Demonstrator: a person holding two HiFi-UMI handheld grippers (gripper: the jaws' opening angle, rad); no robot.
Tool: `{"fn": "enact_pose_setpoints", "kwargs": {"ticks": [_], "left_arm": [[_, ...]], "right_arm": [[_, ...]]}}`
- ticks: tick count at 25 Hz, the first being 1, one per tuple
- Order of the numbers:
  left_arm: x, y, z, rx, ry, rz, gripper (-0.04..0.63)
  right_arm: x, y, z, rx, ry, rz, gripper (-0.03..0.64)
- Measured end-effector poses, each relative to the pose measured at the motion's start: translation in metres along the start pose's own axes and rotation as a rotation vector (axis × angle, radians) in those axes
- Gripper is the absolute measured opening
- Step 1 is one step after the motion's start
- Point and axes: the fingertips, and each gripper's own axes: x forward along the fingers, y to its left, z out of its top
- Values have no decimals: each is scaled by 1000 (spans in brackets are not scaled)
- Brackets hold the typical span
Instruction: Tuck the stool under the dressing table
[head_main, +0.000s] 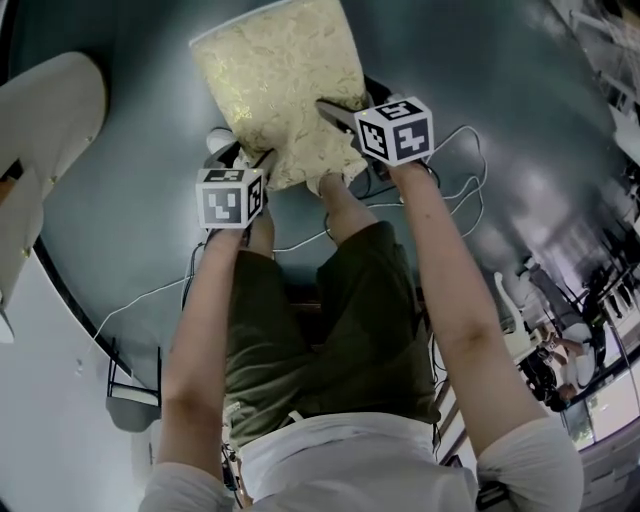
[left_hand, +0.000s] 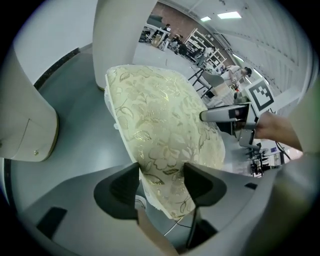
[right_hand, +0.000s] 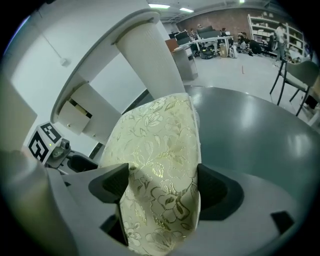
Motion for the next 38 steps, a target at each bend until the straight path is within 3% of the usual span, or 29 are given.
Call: {"fn": "enact_pose_setpoints", "kwargs": {"ticks": [10, 24, 29, 33, 38], "left_arm": [[-55, 120, 24, -133, -57, -5, 279], [-84, 173, 67, -250, -138, 40, 281], [-86, 163, 67, -262, -167, 81, 281], [-80, 136, 49, -220, -112, 98, 282], [-64, 118, 21, -238, -29, 114, 298]], "right_arm": [[89, 90, 111, -63, -63, 11, 433], [129, 127, 197, -176, -61, 70, 436], [120, 122, 194, -201, -41, 147, 456], [102, 107, 171, -272, 8, 219, 442], [87, 92, 123, -309, 126, 303, 433]]}}
